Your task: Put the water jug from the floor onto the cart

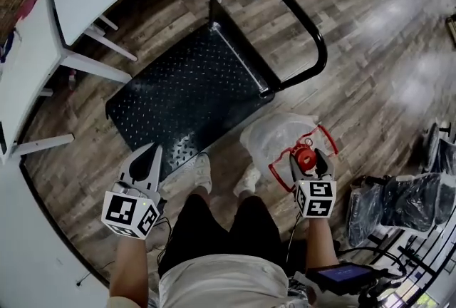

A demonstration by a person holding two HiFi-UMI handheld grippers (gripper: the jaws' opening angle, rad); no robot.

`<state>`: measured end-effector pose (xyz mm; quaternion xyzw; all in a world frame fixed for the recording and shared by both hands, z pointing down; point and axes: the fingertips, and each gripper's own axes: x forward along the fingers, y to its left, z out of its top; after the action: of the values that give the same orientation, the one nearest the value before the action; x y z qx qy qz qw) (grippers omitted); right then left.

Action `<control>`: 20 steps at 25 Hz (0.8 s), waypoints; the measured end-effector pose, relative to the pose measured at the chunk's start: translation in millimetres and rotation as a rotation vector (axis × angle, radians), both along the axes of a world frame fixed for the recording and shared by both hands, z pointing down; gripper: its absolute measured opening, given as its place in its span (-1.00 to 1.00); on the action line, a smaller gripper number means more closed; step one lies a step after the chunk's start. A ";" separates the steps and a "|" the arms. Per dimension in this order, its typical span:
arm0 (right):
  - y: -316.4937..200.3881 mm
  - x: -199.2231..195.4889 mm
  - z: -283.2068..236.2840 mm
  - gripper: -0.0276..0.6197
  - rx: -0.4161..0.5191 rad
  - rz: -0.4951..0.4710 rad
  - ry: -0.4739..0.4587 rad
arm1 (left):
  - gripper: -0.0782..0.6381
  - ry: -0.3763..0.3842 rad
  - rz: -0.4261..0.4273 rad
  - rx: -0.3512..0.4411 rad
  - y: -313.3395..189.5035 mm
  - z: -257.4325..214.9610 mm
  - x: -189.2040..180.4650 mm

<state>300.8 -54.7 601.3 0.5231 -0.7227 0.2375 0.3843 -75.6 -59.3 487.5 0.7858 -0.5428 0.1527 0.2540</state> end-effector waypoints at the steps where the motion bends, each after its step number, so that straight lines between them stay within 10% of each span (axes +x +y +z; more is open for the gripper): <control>1: -5.5 -7.9 -14.0 0.05 0.007 -0.017 0.004 | -0.78 0.006 -0.010 0.013 -3.7 -5.5 -5.9; 20: -98.2 -201.5 -115.8 0.05 0.084 -0.318 -0.052 | -0.78 0.025 -0.220 0.139 -17.8 -64.6 -157.2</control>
<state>99.3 -152.9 485.5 0.4113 -0.8154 0.1565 0.3762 -232.9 -77.1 422.9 0.7392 -0.6317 0.0763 0.2209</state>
